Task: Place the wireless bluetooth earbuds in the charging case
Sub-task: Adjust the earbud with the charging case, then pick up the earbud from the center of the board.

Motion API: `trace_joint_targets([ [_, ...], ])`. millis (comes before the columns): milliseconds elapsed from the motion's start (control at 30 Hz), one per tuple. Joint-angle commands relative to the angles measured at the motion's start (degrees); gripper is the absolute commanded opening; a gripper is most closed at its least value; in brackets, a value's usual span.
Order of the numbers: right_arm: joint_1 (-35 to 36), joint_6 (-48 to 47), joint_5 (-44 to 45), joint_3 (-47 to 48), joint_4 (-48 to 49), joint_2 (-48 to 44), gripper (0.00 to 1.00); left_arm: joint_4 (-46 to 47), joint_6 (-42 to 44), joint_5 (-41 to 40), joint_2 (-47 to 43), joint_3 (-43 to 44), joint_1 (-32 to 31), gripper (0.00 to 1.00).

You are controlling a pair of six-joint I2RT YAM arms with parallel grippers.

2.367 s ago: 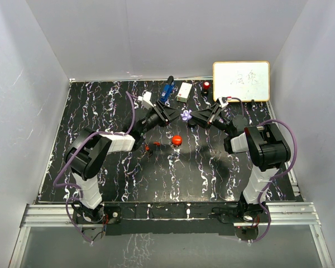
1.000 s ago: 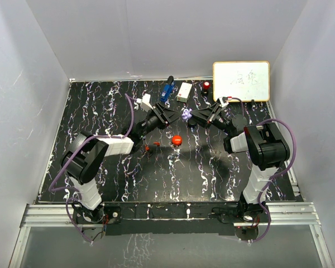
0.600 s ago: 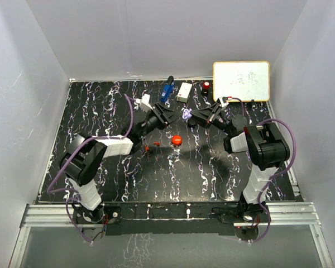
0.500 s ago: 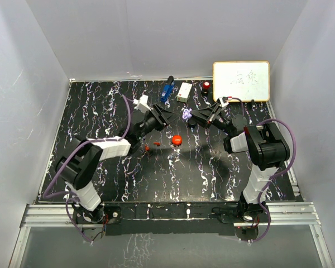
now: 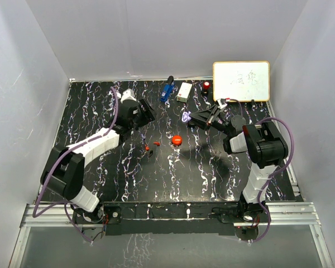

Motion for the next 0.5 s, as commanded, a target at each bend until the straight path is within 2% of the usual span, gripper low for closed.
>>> trace_joint_targets([
  [0, 0.27, -3.91, -1.61, 0.01, 14.78, -1.25, 0.0, -15.99, 7.62, -5.43, 2.32, 3.68, -0.4, 0.64],
  [100, 0.39, -10.31, -2.37, 0.34, 5.85, -3.96, 0.0, -18.8, 9.2, -6.96, 2.8, 4.04, -0.53, 0.64],
  [300, 0.64, -27.19, -0.78, 3.3, -19.15, -11.51, 0.0, -19.36, 9.0, -5.76, 1.4, 1.42, -0.48, 0.64],
  [467, 0.7, -33.49, 0.45, 5.07, -29.11, -13.86, 0.0, -19.63, 8.98, -5.5, 1.83, -0.88, -0.55, 0.64],
])
